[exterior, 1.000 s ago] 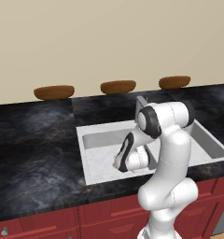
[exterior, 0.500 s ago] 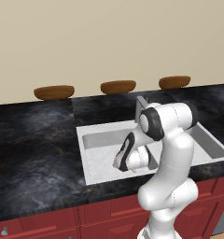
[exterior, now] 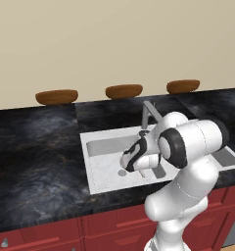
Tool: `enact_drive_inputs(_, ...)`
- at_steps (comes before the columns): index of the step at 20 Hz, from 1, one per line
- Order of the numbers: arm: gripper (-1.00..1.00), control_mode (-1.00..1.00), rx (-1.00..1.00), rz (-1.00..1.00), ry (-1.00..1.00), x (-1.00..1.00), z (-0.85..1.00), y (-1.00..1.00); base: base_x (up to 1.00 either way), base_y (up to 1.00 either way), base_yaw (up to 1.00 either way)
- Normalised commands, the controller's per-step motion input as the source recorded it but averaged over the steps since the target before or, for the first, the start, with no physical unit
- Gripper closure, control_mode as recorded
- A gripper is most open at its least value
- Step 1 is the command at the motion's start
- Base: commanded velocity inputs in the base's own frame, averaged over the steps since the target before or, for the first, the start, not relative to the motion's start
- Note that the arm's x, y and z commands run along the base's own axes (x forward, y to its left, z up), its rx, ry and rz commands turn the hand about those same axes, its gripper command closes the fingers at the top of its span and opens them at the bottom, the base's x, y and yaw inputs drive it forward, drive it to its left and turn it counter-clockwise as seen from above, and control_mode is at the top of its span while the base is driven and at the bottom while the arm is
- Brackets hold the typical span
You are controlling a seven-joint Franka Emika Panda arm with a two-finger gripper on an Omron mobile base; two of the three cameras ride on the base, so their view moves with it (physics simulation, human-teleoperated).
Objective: Pick up the bar soap and dish brush from the sink, and place them back in the cabinet, and close the cabinet door.
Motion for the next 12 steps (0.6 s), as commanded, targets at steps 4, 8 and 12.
enact_drive_inputs(4, 1.00, -1.00, 0.00, 0.00, 0.00, 0.00, 0.69, 0.00, 0.00, 0.00, 0.00)
enact_drive_inputs(8, 1.00, -1.00, 0.00, 0.00, 0.00, 0.00, 0.69, 0.00, 0.00, 0.00, 0.00)
enact_drive_inputs(12, 1.00, -1.00, 0.00, -0.02, 0.00, -0.04, 0.76, 0.00, 0.00, 0.00, 0.00)
